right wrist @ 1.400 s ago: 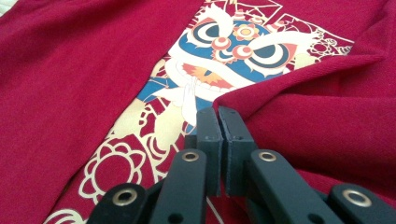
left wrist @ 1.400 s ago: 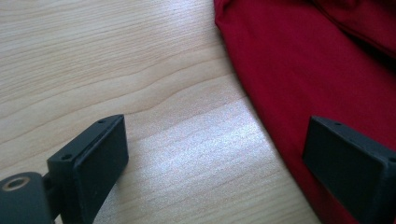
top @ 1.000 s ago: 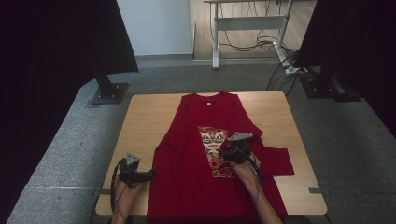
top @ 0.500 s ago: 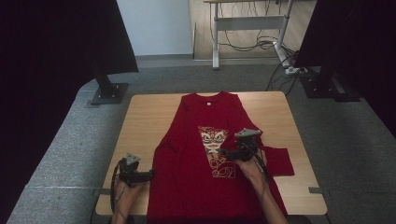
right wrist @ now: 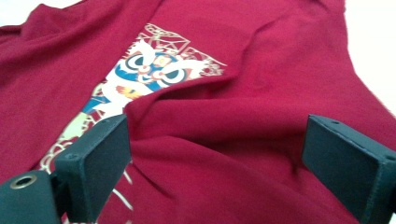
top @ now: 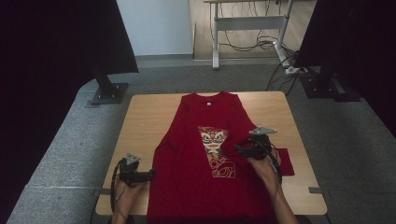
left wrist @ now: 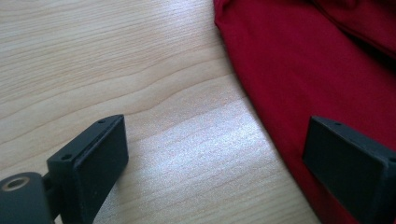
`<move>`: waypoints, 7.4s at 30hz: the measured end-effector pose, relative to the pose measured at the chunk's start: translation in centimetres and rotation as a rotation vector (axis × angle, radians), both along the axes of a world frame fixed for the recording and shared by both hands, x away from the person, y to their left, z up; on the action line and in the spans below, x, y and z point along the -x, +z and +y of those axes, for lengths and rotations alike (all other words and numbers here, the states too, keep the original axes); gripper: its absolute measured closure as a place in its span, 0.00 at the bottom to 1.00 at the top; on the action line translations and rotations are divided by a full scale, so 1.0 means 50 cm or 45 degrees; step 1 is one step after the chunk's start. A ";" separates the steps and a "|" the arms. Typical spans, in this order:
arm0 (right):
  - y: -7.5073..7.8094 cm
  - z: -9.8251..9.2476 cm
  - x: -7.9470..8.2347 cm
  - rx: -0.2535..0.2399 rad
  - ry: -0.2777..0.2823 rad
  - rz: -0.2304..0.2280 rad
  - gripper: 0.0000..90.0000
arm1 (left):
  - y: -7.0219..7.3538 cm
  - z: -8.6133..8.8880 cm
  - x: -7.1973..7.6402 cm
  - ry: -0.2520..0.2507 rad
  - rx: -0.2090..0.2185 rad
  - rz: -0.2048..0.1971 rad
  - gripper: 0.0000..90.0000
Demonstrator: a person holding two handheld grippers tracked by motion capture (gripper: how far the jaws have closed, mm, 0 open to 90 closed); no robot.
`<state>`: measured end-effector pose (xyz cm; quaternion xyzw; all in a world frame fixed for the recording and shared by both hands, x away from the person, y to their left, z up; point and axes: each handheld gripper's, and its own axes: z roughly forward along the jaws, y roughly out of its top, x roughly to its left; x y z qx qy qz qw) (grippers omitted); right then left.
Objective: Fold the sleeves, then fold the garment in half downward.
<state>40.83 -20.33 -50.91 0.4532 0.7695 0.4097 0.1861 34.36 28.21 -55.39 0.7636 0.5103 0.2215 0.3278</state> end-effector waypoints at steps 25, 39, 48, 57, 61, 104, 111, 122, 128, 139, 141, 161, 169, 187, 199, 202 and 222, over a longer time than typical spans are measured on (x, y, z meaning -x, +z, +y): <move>-0.017 -0.149 0.035 0.049 -0.171 -0.001 0.15 | 0.000 0.000 0.000 0.000 0.000 0.000 0.08; -0.071 -0.246 0.054 0.104 -0.309 0.076 0.29 | 0.000 0.000 0.000 0.000 0.000 0.000 0.08; -0.091 -0.257 0.064 0.100 -0.299 0.086 0.54 | 0.000 0.000 0.000 0.000 -0.001 -0.001 0.08; -0.089 -0.250 0.083 0.011 -0.245 0.123 0.91 | 0.000 -0.001 0.000 0.004 0.000 -0.001 0.08; -0.089 -0.251 0.084 0.012 -0.244 0.125 0.92 | 0.000 -0.001 0.000 0.004 0.000 0.000 0.08; -0.007 0.023 0.277 -0.258 0.529 0.085 0.93 | 0.000 -0.002 0.001 0.003 0.000 -0.001 0.08; -0.028 0.101 0.305 -0.189 0.740 0.149 0.93 | 0.000 -0.001 0.001 0.003 -0.001 -0.001 0.08; -0.062 0.154 0.333 -0.081 0.986 0.316 0.94 | 0.000 -0.002 0.001 -0.001 -0.001 -0.001 0.08; -0.068 0.155 0.333 -0.076 1.009 0.360 0.93 | 0.000 -0.002 0.001 -0.008 -0.002 0.000 0.07; -0.032 0.120 0.318 -0.140 0.851 0.103 0.64 | 0.000 -0.002 0.001 -0.008 -0.001 0.000 0.07; -0.034 0.111 0.313 -0.096 0.792 0.069 0.59 | 0.000 -0.002 0.001 -0.008 -0.001 0.000 0.08; -0.039 0.041 0.255 0.003 0.442 -0.039 0.25 | 0.000 -0.002 0.001 -0.009 -0.001 0.000 0.07; -0.027 0.010 0.224 0.021 0.337 -0.065 0.18 | 0.000 -0.002 0.001 -0.009 -0.001 0.000 0.07; 0.000 -0.086 0.171 0.029 0.081 -0.123 0.13 | 0.000 -0.003 0.001 -0.015 -0.001 0.001 0.07; -0.041 -0.174 0.151 0.073 -0.140 -0.083 0.11 | 0.000 -0.004 0.002 -0.015 -0.001 0.002 0.07; -0.072 -0.200 0.150 0.137 -0.200 -0.037 0.11 | 0.000 -0.004 0.001 -0.008 -0.002 0.004 0.06; -0.105 -0.234 0.143 0.153 -0.268 0.120 0.00 | 0.000 0.000 0.002 0.026 0.009 -0.004 0.06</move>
